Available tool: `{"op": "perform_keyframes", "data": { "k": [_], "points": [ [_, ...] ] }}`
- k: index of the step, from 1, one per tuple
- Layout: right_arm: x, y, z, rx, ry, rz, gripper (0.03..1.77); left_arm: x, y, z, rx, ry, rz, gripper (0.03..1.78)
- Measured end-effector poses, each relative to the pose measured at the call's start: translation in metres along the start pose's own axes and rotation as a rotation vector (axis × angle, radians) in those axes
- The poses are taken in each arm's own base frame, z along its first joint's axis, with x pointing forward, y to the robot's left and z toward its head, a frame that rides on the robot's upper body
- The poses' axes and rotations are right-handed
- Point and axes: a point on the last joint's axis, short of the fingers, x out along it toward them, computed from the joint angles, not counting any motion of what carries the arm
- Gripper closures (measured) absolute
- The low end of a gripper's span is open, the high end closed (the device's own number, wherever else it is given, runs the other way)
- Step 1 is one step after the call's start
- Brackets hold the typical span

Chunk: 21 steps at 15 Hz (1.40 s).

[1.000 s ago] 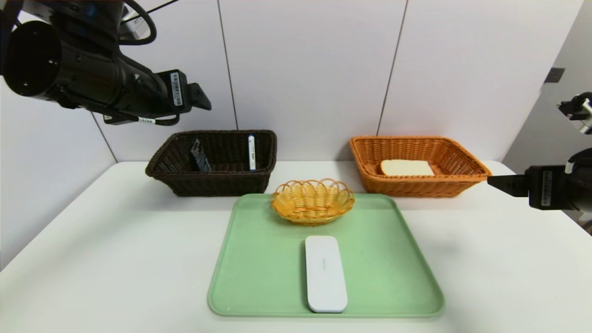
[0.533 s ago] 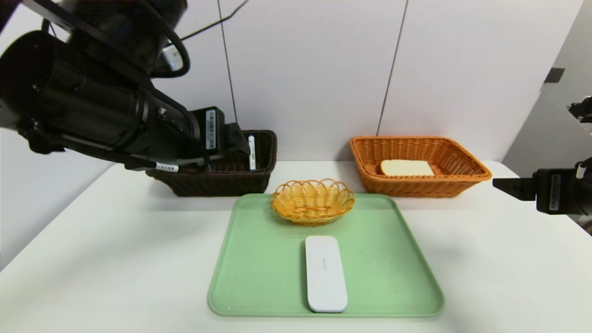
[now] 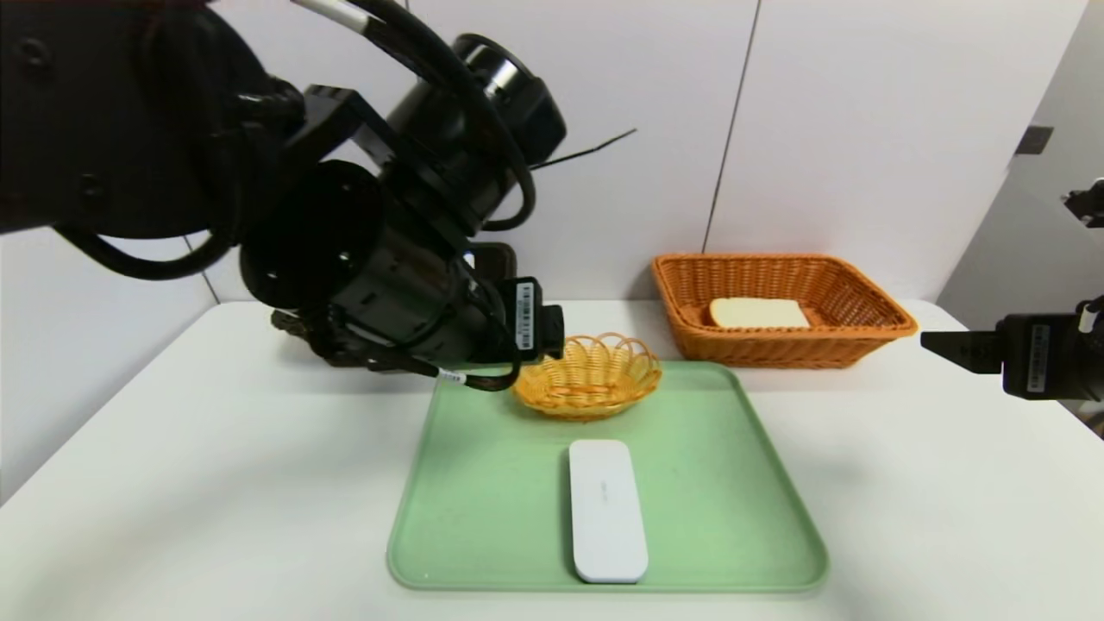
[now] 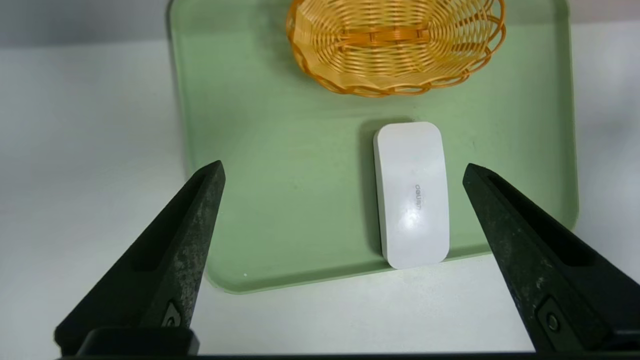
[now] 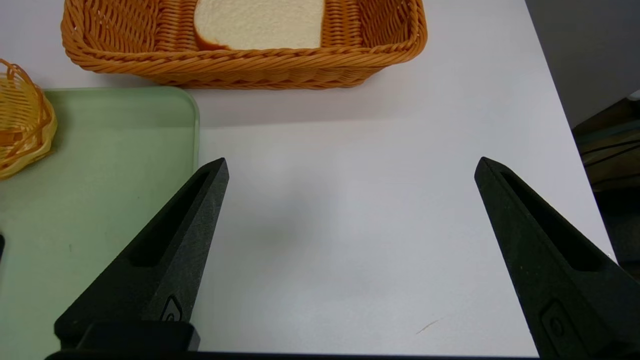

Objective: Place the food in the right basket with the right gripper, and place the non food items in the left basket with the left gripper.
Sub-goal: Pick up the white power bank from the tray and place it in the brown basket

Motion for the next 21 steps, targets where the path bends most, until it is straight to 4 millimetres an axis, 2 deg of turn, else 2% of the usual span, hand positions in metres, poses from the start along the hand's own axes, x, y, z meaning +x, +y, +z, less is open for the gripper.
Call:
{"op": "perform_keyframes", "data": {
  "k": [3,11,14,20,21],
  "points": [
    [0.001,0.0,-0.001,-0.001,0.003,0.0,0.1,0.016,-0.021,-0.01,0.032,0.053,0.006,0.12],
    [-0.001,0.001,-0.001,-0.011,0.009,0.03,0.1,0.057,-0.06,-0.04,0.165,0.132,0.061,0.12],
    [0.0,0.002,0.0,-0.021,0.011,0.068,0.1,0.065,-0.071,-0.051,0.207,0.149,0.052,0.12],
    [0.007,0.007,-0.001,-0.02,0.056,0.333,0.1,0.069,-0.083,-0.066,0.244,0.171,0.042,0.12],
    [0.009,0.006,-0.003,-0.018,0.076,0.334,0.1,0.07,-0.084,-0.066,0.246,0.173,0.042,0.12]
  ]
}}
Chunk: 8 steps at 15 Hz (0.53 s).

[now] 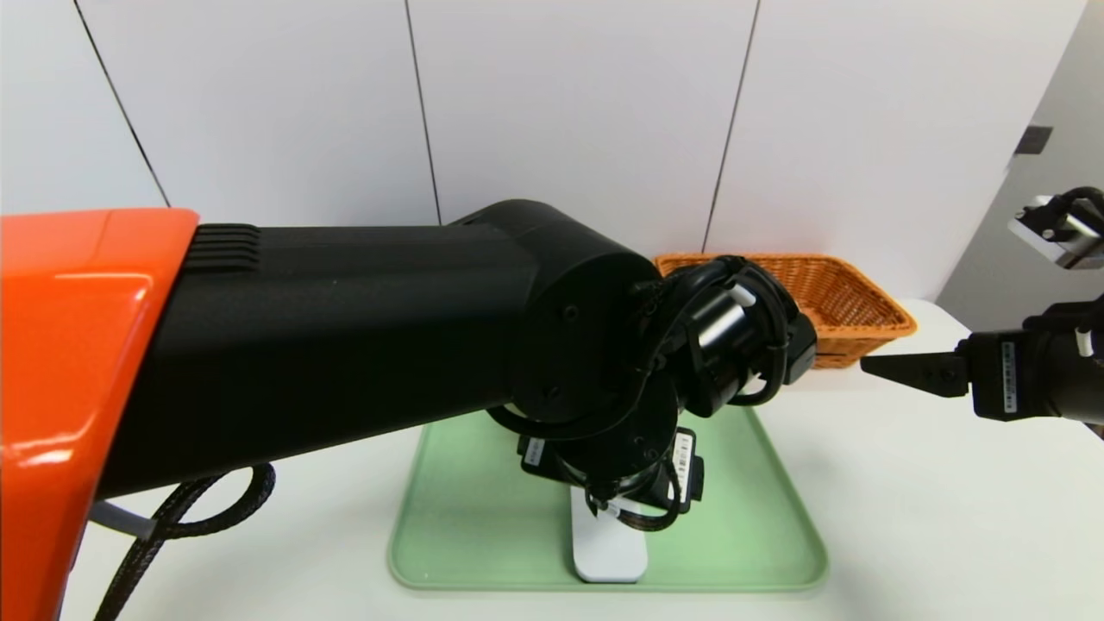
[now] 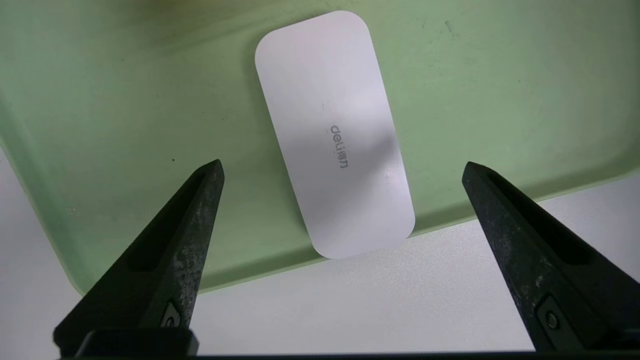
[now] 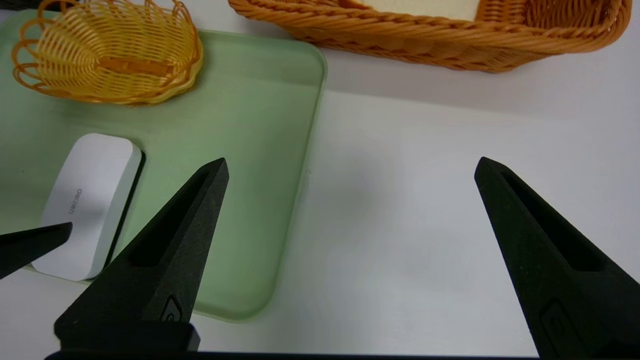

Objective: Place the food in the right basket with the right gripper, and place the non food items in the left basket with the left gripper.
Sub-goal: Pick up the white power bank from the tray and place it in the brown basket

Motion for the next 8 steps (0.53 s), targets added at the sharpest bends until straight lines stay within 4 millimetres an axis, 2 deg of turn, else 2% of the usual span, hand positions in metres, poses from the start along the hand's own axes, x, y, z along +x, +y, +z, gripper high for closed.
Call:
{"op": "perform_keyframes", "data": {
  "k": [4,8],
  "points": [
    [0.001,-0.003,-0.003,0.014,0.09,-0.004,0.1,0.002,-0.002,-0.002,0.007,0.007,0.002,0.12],
    [-0.001,-0.003,-0.001,0.015,0.091,-0.006,0.1,0.011,-0.004,-0.004,0.018,0.022,0.015,0.12]
  ]
}}
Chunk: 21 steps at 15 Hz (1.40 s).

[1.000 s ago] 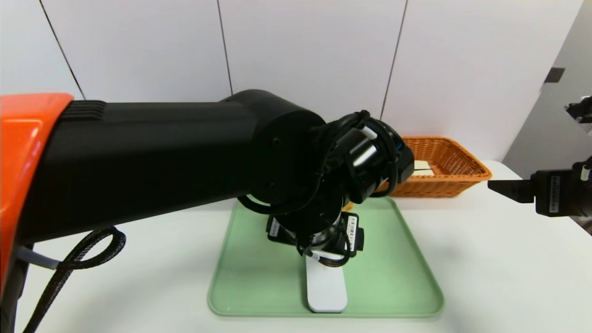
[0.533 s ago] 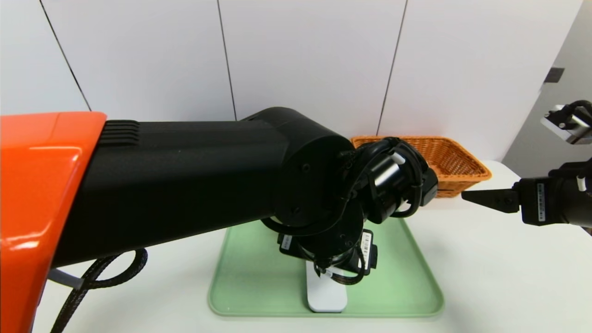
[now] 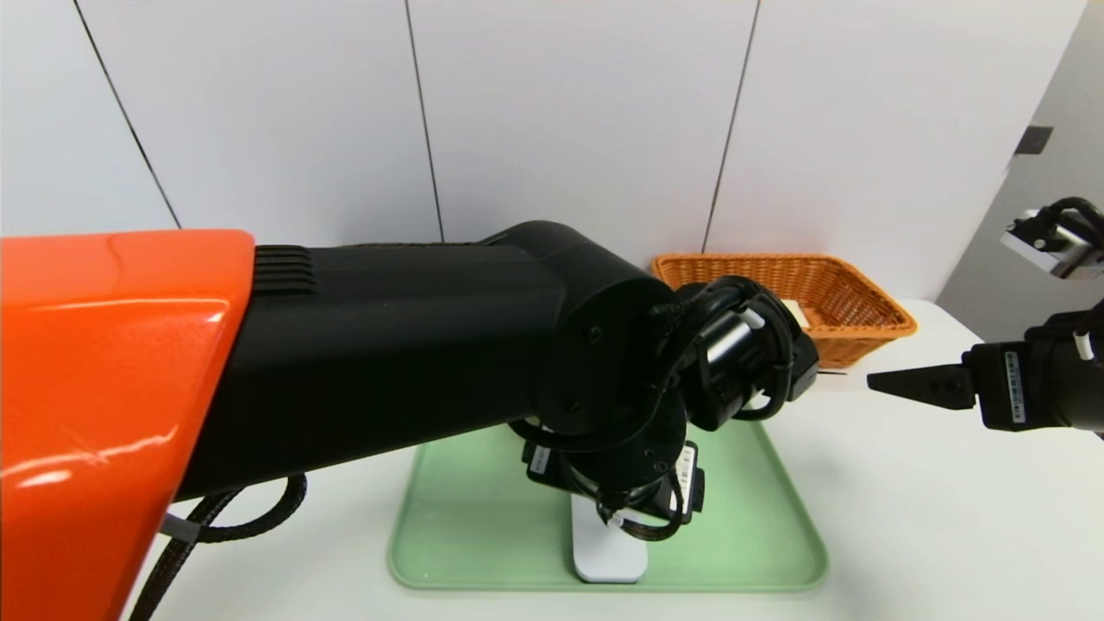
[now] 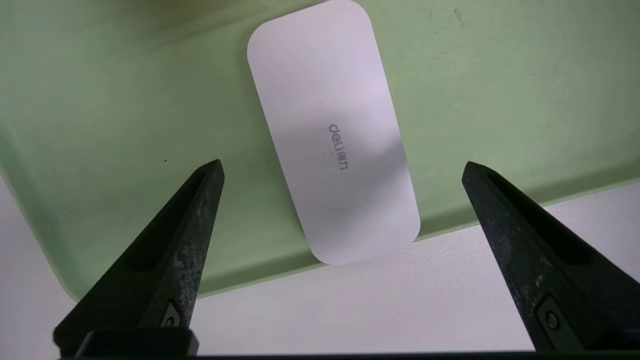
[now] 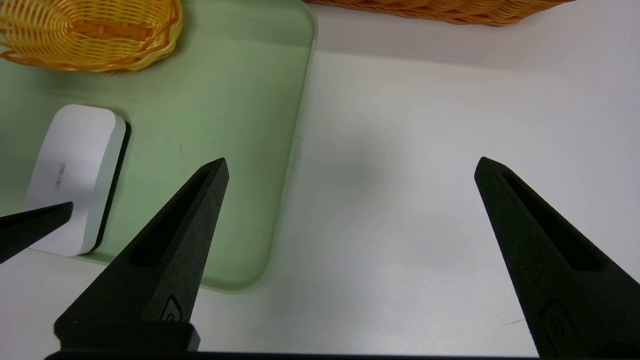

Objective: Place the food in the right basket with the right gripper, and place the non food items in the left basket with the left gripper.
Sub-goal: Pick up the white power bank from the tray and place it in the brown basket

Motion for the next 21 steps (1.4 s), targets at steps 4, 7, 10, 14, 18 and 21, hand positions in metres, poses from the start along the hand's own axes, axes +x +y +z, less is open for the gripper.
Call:
{"op": "perform_keyframes", "data": {
  "k": [4,7,10,14,18,21],
  "points": [
    [-0.004,0.0,-0.003,0.0,-0.004,-0.002,0.1,0.016,-0.002,0.0,-0.008,0.031,0.013,0.12],
    [-0.007,0.0,-0.003,-0.002,-0.013,-0.002,0.1,0.027,0.002,0.003,-0.051,0.056,0.015,0.12],
    [-0.009,0.0,-0.005,-0.009,-0.016,-0.001,0.1,0.038,0.006,0.006,-0.101,0.069,0.038,0.12],
    [-0.01,0.001,-0.009,-0.016,-0.011,0.002,0.1,0.045,0.009,0.007,-0.128,0.087,0.043,0.12],
    [-0.01,0.001,-0.01,-0.018,-0.007,0.002,0.1,0.048,0.009,0.006,-0.13,0.09,0.046,0.12],
    [-0.009,0.001,-0.012,-0.019,-0.005,0.001,0.1,0.05,0.008,0.006,-0.128,0.095,0.048,0.12]
  ]
}}
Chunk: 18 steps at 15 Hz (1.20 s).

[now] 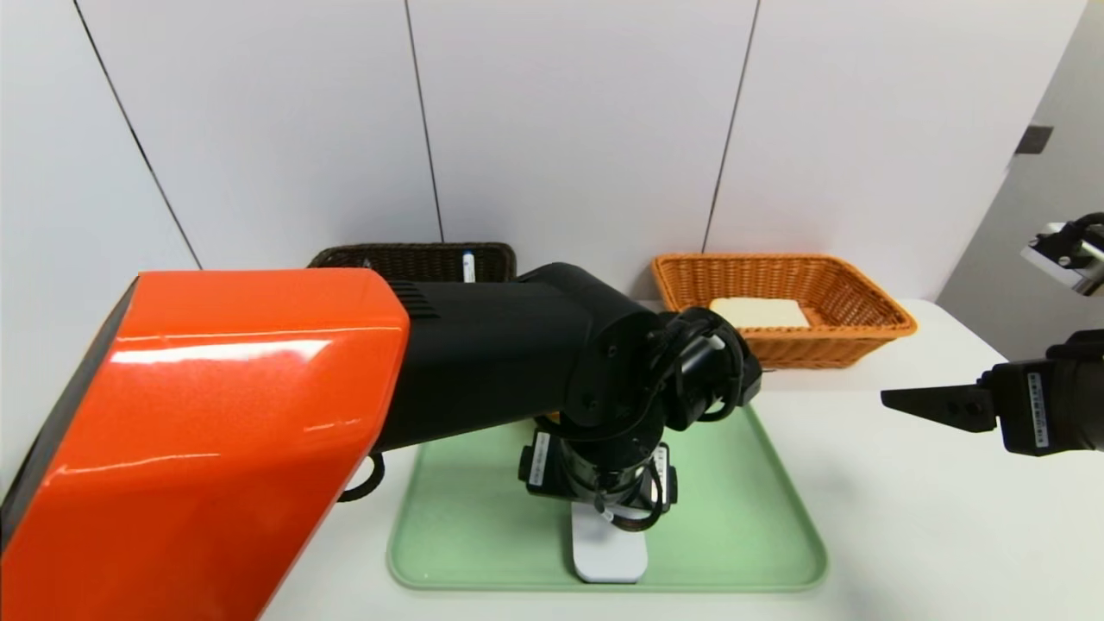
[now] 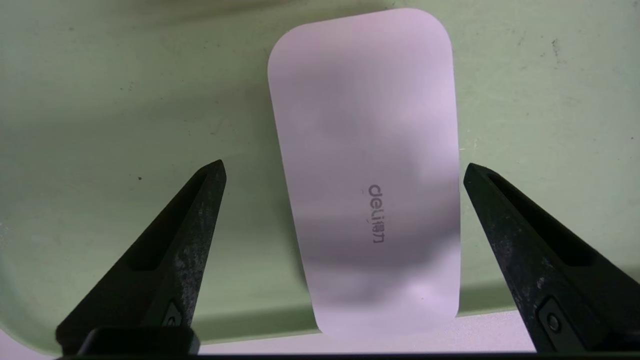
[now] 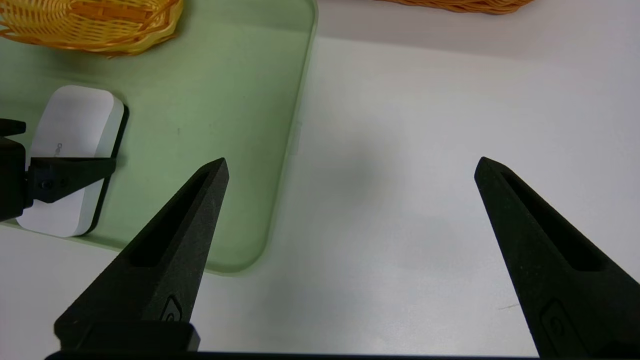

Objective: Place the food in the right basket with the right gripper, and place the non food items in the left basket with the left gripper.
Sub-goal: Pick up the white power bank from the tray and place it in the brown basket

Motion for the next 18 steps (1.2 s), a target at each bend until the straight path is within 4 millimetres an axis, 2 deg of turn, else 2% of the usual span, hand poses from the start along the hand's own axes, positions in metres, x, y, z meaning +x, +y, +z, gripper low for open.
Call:
{"op": "perform_keyframes", "data": {
  "k": [8,12,14,18],
  "points": [
    [-0.002,0.0,0.0,0.0,-0.004,-0.002,0.1,0.008,-0.002,-0.001,0.002,0.007,0.008,0.12],
    [-0.001,0.0,0.0,-0.001,-0.005,-0.002,0.1,0.013,-0.004,-0.002,0.004,0.011,0.011,0.74],
    [-0.002,0.0,0.0,-0.001,-0.006,-0.002,0.1,0.015,-0.004,-0.002,0.002,0.013,0.014,0.8],
    [-0.002,0.0,0.0,-0.006,-0.006,-0.002,0.1,0.017,-0.002,0.0,-0.008,0.015,0.019,0.8]
  ]
}}
